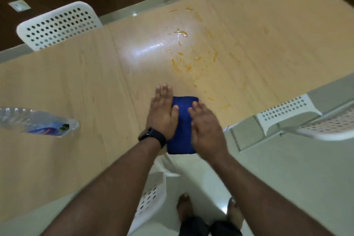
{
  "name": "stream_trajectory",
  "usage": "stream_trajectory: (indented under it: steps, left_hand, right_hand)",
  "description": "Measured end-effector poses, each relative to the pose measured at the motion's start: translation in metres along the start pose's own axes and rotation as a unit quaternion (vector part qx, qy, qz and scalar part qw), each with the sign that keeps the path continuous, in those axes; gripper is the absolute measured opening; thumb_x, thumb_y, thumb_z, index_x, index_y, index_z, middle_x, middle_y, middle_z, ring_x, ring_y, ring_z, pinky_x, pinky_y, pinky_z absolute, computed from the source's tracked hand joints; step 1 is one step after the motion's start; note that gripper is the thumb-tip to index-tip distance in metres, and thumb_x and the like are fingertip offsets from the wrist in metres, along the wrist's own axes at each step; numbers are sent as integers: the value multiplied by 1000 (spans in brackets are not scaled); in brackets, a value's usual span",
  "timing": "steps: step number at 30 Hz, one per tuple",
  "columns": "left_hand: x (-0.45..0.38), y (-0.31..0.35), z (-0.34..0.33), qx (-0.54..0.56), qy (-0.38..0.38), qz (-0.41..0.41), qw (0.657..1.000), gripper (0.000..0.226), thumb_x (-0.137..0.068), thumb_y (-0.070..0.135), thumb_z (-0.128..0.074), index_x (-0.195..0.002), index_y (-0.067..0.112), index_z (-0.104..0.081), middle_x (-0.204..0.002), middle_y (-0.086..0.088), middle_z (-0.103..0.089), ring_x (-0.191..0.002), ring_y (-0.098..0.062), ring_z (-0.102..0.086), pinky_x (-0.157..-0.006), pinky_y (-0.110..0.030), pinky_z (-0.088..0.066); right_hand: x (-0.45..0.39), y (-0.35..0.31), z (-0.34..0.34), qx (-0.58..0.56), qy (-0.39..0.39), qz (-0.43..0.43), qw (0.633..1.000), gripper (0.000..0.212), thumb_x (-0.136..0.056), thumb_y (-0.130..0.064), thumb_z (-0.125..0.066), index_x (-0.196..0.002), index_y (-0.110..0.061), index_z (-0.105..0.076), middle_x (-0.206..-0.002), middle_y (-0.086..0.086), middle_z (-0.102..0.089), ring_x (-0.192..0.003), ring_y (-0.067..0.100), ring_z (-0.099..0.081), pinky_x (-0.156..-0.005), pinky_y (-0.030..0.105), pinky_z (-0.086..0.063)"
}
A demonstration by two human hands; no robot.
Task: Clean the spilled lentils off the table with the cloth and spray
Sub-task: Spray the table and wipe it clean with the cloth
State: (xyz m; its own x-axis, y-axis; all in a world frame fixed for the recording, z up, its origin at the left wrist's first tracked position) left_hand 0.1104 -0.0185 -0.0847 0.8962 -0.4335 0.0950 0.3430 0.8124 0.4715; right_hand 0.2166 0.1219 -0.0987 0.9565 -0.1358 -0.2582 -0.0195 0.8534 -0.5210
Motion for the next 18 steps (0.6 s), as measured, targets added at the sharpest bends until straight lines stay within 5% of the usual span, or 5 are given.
stream_trajectory:
  steps: [6, 13, 18]
  left_hand:
    - [-25, -30, -2, -106, -12, -19, 994, 68, -105, 43, -11, -167, 17, -9, -175, -3, 1, -161, -17, 7, -130, -40, -2]
    - [-24, -32, -5, -126, -1, -32, 992, 70, -105, 50, -7, -167, 19, -5, -174, -5, 5, -161, -20, 8, -130, -39, 0]
    - [-25, -29, -7, -139, 1, -23, 990, 72, -105, 53, -10, -167, 17, -4, -175, -6, 5, -161, -20, 7, -130, -41, -2]
  right_hand:
    - [-5, -47, -35, 108, -94, -77, 987, 65, -102, -30, -23, -166, -16, -25, -175, 6, -11, -162, 25, 2, -130, 50, -14]
    - [20, -62, -28, 164, -95, -219, 957, 70, -103, -36, -24, -168, -18, -5, -175, 11, 8, -162, 29, 7, -129, 50, -13]
    - [10, -29, -10, 182, -34, -334, 924, 72, -103, -30, -38, -167, -9, -10, -175, 15, 1, -162, 31, 3, -128, 51, -13]
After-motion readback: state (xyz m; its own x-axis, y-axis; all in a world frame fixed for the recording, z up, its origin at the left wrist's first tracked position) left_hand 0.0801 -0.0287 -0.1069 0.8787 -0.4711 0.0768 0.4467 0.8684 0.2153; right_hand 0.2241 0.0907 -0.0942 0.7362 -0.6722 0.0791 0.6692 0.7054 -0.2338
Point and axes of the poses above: each hand's wrist, its own x-axis away from the middle knuckle, its own z-axis out of the back of the hand, y = z × x, the point moved 2 cm from there along -x, towards the middle knuckle
